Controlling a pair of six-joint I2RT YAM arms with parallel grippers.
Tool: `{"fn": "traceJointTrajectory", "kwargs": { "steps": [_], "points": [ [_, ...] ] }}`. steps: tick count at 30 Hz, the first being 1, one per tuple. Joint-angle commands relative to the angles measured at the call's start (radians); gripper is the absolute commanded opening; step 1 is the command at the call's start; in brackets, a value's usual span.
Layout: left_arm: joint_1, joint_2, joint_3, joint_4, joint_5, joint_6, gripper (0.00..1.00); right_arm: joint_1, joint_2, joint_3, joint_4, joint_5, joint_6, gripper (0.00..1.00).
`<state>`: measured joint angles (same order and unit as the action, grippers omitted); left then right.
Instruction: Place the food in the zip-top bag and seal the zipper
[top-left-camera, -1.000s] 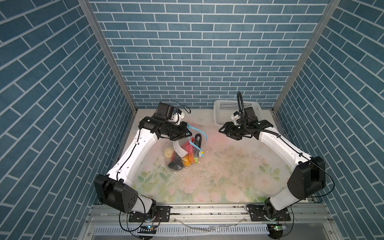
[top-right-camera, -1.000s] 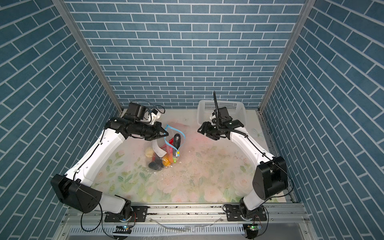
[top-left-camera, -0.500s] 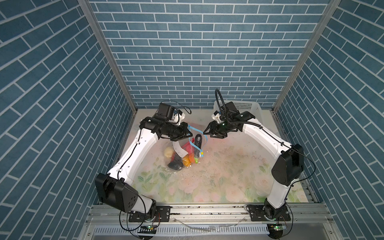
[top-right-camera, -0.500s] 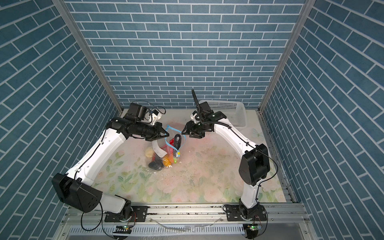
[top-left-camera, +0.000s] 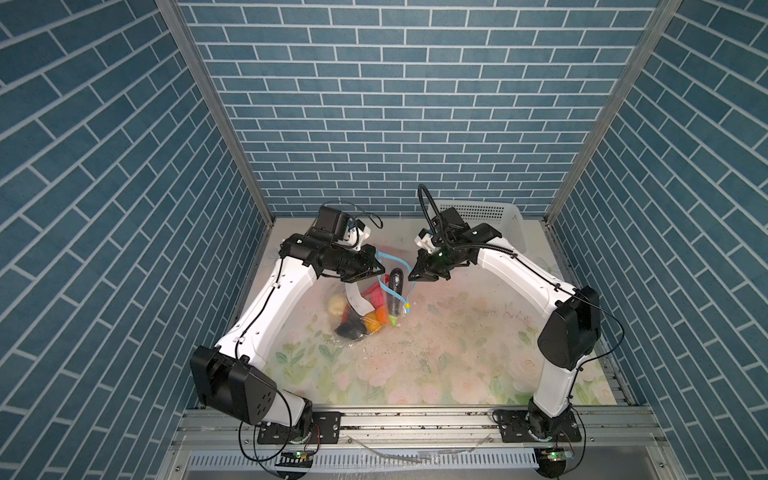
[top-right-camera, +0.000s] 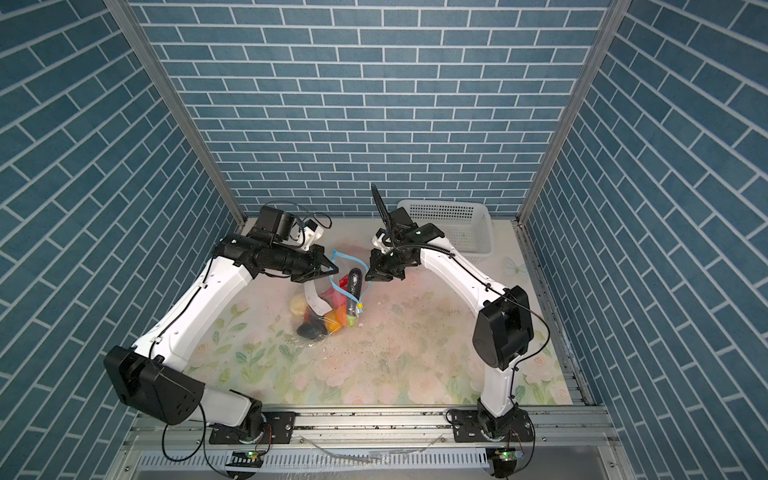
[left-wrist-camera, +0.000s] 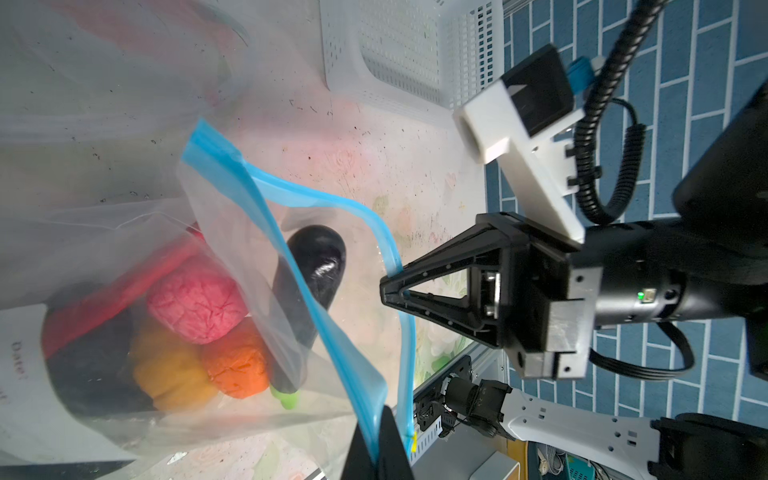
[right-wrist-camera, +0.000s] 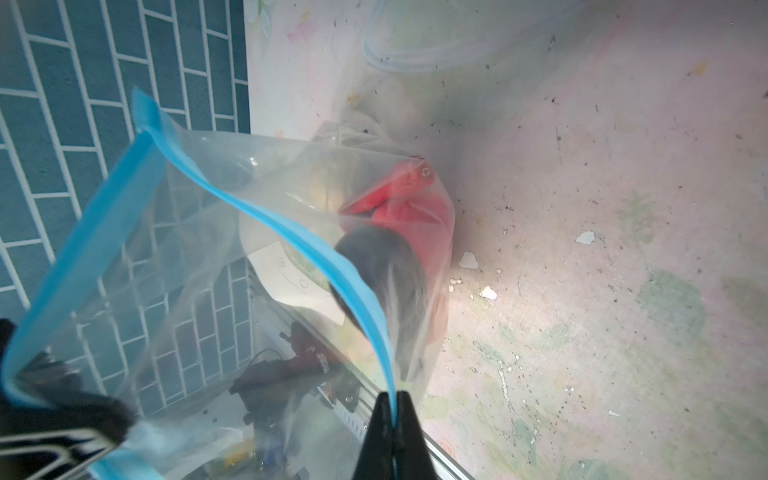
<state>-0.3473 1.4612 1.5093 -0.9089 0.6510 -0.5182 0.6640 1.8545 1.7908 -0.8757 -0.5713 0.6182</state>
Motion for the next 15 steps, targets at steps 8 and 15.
{"fn": "traceJointTrajectory", "kwargs": {
  "steps": [8, 15],
  "points": [
    [0.019, -0.085, 0.058, -0.006, -0.054, -0.022, 0.0, 0.039, 0.023, 0.35, -0.114, 0.114, -0.104, 0.0],
    [0.028, -0.162, 0.058, 0.025, -0.172, -0.068, 0.0, 0.081, 0.198, 0.783, -0.39, 0.209, -0.22, 0.0]
  ]
}}
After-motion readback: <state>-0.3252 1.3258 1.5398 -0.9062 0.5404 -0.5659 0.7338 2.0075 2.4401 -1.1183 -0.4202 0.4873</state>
